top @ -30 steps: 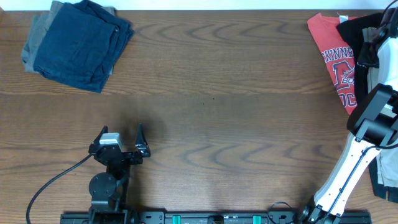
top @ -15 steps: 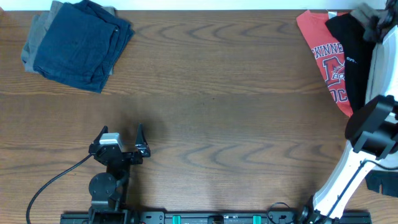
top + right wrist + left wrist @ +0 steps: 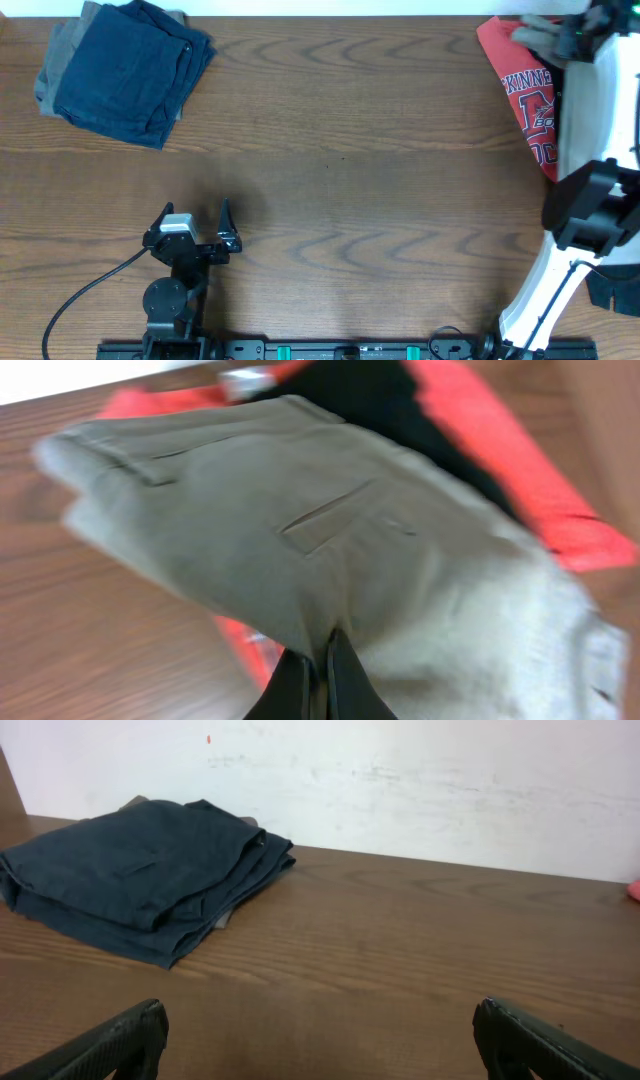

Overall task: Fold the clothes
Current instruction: 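Drag the khaki shorts left and lay them flat mid-table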

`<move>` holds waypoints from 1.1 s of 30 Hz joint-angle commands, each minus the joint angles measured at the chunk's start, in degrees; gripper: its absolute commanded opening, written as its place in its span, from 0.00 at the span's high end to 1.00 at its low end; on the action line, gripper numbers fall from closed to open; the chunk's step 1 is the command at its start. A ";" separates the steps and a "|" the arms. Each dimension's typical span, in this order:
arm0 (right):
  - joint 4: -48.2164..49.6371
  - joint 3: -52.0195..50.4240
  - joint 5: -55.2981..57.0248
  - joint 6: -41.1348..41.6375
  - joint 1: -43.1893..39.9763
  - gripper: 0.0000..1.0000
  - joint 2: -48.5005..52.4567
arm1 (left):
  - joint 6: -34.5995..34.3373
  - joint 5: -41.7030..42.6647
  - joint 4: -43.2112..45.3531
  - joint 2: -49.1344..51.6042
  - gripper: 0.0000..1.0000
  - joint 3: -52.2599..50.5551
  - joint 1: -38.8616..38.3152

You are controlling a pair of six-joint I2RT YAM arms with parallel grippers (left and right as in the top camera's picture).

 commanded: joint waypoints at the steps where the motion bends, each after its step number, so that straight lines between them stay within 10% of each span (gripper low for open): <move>1: -0.11 0.81 -10.36 1.07 6.73 0.99 -0.66 | 0.74 -1.53 -2.01 -0.37 0.02 -1.20 0.24; 21: -3.04 -6.93 -14.62 6.73 47.32 0.99 1.18 | 0.74 -1.55 -2.01 -0.37 0.02 -1.20 0.24; 33: -5.95 -9.22 -31.65 8.87 57.13 0.98 1.16 | 0.74 -1.53 -2.01 -0.37 0.02 -1.20 0.24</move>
